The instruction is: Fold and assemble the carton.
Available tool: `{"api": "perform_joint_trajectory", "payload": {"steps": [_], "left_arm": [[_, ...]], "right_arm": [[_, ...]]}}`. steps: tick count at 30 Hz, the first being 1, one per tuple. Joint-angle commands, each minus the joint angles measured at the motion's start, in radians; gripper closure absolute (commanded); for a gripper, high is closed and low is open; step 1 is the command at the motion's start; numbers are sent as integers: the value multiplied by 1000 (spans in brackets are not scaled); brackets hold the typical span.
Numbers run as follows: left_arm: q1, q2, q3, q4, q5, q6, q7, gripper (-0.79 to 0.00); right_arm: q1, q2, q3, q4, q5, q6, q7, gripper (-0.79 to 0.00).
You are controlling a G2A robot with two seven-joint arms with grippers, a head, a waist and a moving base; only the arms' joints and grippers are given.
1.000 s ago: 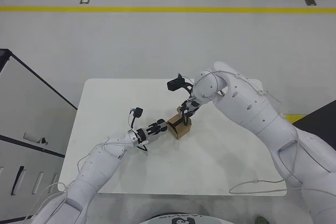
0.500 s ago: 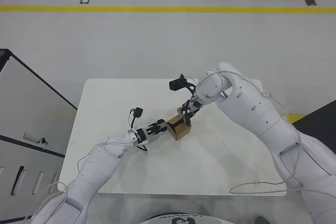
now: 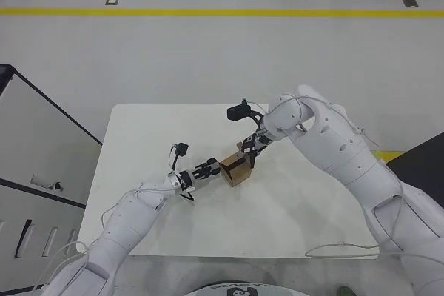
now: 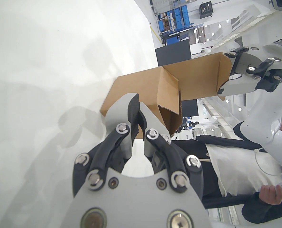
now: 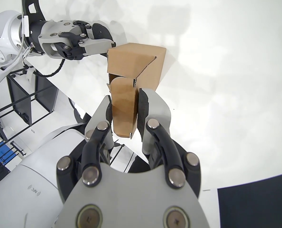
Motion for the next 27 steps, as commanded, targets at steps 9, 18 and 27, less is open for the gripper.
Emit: {"api": "perform_joint_trajectory", "payload": {"steps": [9, 18, 27], "left_arm": [[6, 1, -2, -6, 2, -2, -8, 0], [12, 3, -6, -11, 4, -4, -8, 0], [10, 2, -3, -20, 9, 7, -10, 0]], "right_arm": [[-34, 9, 26, -31, 5, -6, -30, -369], [-71, 29, 111, -14, 84, -52, -76, -382], [-129, 63, 181, -46, 84, -82, -46, -311]]}}
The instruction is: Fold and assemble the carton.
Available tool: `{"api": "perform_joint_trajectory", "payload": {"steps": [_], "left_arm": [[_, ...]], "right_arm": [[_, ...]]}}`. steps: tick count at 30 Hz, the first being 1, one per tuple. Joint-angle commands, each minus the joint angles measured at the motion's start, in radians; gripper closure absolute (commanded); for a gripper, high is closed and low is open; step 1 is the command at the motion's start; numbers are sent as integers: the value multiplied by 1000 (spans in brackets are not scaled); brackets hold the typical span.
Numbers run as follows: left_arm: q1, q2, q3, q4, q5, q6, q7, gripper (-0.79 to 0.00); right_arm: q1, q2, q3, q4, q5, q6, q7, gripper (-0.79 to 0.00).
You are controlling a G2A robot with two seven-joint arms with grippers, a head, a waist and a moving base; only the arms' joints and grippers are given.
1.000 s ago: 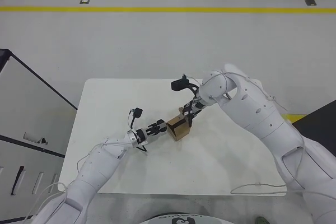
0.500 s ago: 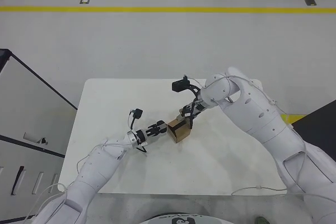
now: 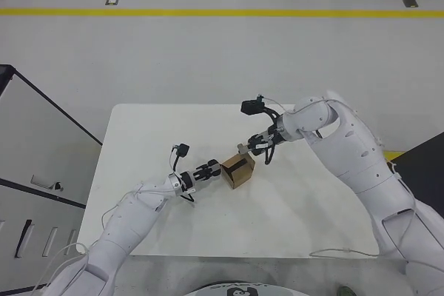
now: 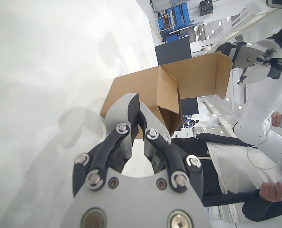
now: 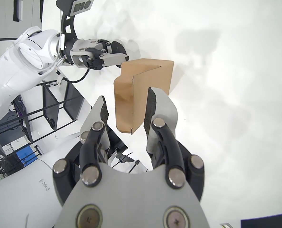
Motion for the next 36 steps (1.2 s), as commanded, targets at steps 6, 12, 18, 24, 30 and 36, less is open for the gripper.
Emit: {"api": "perform_joint_trajectory", "payload": {"steps": [6, 12, 18, 24, 30, 36], "left_arm": [[-3, 0, 0, 2, 1, 3, -3, 0], [-1, 1, -4, 3, -2, 4, -3, 0], [0, 1, -6, 2, -4, 1, -7, 0], [1, 2, -7, 3, -4, -1, -8, 0], [1, 2, -8, 5, -4, -2, -9, 0], [2, 3, -10, 9, -8, -7, -11, 0]], "right_arm": [[23, -8, -51, -9, -59, 19, 34, -169], [57, -24, -102, -2, -82, 31, 52, -102], [82, -39, -143, 0, -106, 52, 63, -102], [101, -55, -184, 2, -129, 68, 79, -95], [132, -79, -242, 17, -161, 84, 100, -102], [166, -108, -294, 39, -183, 93, 112, -102]]}}
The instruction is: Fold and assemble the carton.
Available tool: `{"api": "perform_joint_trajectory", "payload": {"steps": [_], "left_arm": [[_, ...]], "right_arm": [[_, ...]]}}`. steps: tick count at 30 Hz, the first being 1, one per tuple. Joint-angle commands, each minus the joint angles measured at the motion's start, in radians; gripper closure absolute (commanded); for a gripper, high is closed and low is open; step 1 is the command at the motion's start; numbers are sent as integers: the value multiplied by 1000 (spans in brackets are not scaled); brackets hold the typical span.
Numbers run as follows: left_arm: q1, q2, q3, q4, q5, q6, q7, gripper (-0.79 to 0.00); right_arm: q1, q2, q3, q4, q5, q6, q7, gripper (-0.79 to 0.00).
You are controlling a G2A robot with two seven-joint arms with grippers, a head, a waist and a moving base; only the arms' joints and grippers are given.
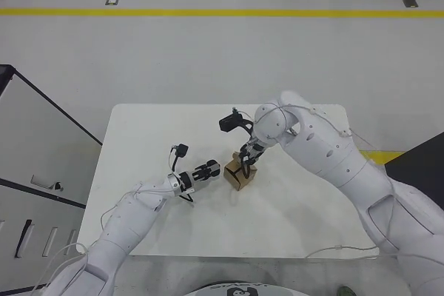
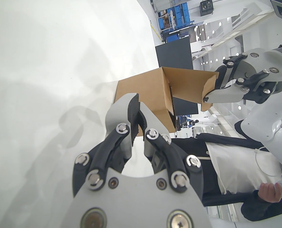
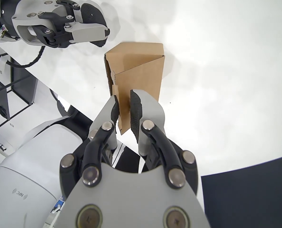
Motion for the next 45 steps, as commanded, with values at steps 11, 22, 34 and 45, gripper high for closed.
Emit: {"api": "perform_joint_trajectory", "payload": {"steps": [11, 22, 34, 45], "left_arm": [[3, 1, -4, 3, -7, -7, -4, 0], [1, 0, -1, 14, -19, -14, -16, 0], [-5, 2, -6, 26, -37, -28, -37, 0], [-14, 4, -10, 44, -54, -34, -60, 0]], "right_arm": [[53, -54, -77, 59, -31, 5, 18, -65], [88, -107, -133, 116, -55, 12, 23, -62], [115, -169, -173, 212, -52, 2, 7, -43], [137, -217, -186, 290, -40, -20, -2, -65]]}}
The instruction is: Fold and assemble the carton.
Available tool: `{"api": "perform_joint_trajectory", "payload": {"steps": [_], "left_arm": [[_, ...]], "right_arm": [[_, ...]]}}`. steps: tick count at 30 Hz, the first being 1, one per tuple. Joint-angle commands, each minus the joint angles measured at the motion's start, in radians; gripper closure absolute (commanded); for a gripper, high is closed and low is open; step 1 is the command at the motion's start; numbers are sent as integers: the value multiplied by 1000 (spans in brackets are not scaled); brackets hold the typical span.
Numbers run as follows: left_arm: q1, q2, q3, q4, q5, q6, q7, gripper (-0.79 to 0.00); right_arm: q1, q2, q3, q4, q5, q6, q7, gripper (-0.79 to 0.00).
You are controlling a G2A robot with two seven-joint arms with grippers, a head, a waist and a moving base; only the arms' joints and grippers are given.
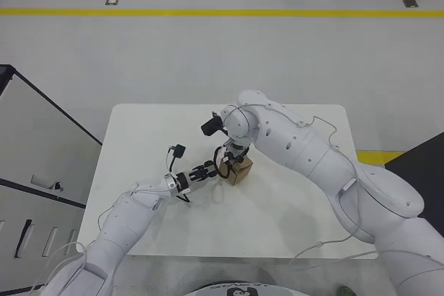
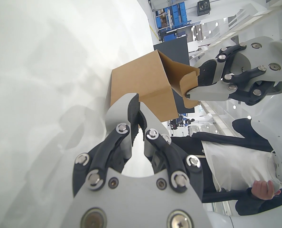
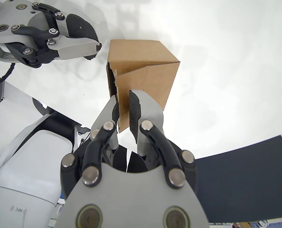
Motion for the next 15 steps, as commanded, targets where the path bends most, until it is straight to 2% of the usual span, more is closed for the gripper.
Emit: {"api": "perform_joint_trajectory", "payload": {"steps": [1, 15], "left_arm": [[-3, 0, 0, 4, -3, 0, -4, 0], [-15, 0, 1, 26, -19, -10, -22, 0]], "right_arm": [[4, -8, -1, 15, 3, -4, -1, -68], [24, -63, -16, 94, 2, -30, -3, -68]]}}
